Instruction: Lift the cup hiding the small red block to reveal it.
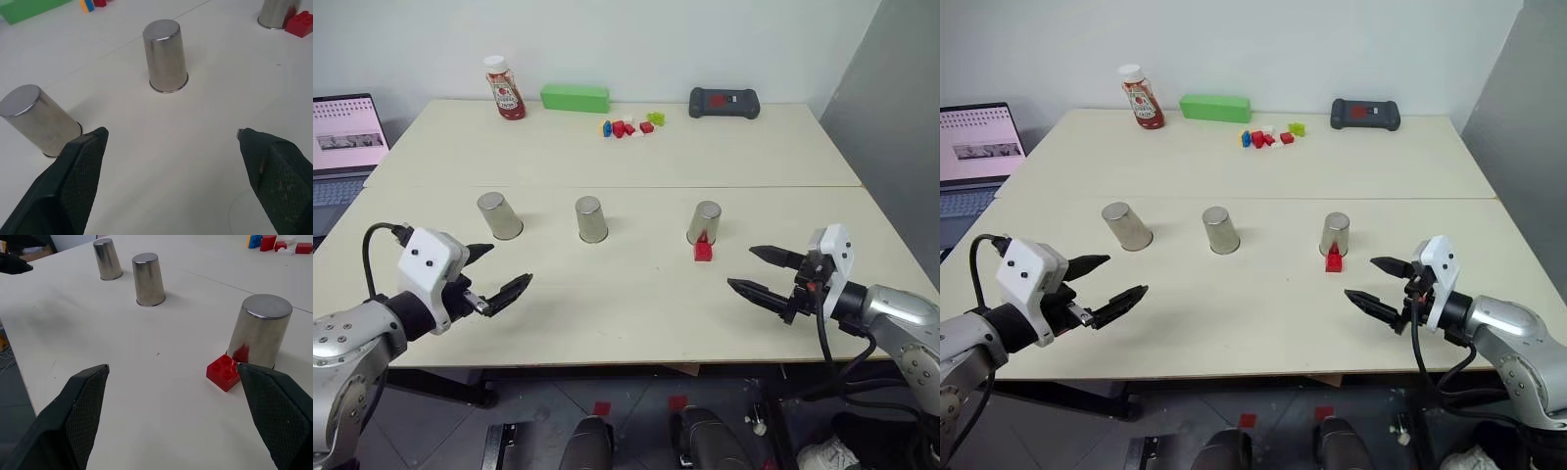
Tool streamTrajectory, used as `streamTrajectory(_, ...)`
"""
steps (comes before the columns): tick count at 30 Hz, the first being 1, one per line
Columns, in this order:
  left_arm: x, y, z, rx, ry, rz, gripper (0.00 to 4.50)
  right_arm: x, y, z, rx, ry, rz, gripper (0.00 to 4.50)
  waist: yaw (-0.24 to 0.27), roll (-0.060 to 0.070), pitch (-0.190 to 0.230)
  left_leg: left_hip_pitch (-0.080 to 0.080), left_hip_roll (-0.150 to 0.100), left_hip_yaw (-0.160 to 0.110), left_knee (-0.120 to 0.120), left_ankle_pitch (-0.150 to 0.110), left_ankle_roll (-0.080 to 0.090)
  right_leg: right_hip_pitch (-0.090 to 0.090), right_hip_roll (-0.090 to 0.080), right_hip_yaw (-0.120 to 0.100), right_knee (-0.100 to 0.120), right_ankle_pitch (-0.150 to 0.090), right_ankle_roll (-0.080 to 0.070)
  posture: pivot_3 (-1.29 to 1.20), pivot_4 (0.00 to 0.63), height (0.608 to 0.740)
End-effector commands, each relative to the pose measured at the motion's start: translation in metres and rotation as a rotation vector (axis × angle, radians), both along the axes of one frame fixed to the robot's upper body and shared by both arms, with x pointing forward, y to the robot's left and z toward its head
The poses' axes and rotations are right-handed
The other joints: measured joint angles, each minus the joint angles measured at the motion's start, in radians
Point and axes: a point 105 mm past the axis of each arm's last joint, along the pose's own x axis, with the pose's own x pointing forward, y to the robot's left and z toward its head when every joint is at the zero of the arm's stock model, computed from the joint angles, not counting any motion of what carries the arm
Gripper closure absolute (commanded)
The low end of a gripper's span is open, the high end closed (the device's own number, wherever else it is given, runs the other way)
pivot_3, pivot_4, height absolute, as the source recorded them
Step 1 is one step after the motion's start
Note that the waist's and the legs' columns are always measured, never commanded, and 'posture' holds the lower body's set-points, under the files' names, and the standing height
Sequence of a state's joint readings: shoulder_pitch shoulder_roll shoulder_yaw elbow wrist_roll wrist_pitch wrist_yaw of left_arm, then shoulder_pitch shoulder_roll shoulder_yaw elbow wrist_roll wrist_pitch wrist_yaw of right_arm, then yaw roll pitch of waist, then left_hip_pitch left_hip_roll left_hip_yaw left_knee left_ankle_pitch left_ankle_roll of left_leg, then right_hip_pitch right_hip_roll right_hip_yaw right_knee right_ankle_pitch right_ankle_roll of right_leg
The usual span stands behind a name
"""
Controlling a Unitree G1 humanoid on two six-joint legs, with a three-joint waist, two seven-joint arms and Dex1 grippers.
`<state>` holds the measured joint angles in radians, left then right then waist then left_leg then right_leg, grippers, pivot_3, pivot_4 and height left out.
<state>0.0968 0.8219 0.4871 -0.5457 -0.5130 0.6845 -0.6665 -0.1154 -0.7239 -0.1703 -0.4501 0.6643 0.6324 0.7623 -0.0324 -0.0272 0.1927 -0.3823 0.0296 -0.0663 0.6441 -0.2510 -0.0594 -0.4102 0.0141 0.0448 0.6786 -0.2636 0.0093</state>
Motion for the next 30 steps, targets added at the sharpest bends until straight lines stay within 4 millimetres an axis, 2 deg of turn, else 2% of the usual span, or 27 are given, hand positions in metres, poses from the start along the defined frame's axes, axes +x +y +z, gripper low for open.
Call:
streamTrajectory(1, -0.001, -0.004, 0.011, 0.020, -0.046, -0.009, 0.00, 0.001, 0.004, 0.010, -0.002, -0.050, 0.020, 0.07, -0.001, 0.000, 0.000, 0.000, 0.000, 0.000, 0.000, 0.000, 0.000, 0.000, 0.000, 0.000, 0.000, 0.000, 0.000, 0.00, 0.150, 0.740)
streamTrajectory(22, -0.003, -0.012, -0.003, 0.013, -0.011, -0.032, 0.00, -0.010, 0.006, 0.004, -0.022, -0.024, 0.042, 0.07, 0.000, 0.000, 0.000, 0.000, 0.000, 0.000, 0.000, 0.000, 0.000, 0.000, 0.000, 0.000, 0.000, 0.000, 0.000, 0.00, 0.150, 0.740)
streamTrajectory(30, 0.001, -0.012, 0.001, 0.015, -0.026, -0.044, 0.00, -0.005, 0.004, 0.006, -0.027, -0.042, 0.031, 0.07, 0.000, 0.000, 0.000, 0.000, 0.000, 0.000, 0.000, 0.000, 0.000, 0.000, 0.000, 0.000, 0.000, 0.000, 0.000, 0.00, 0.150, 0.740)
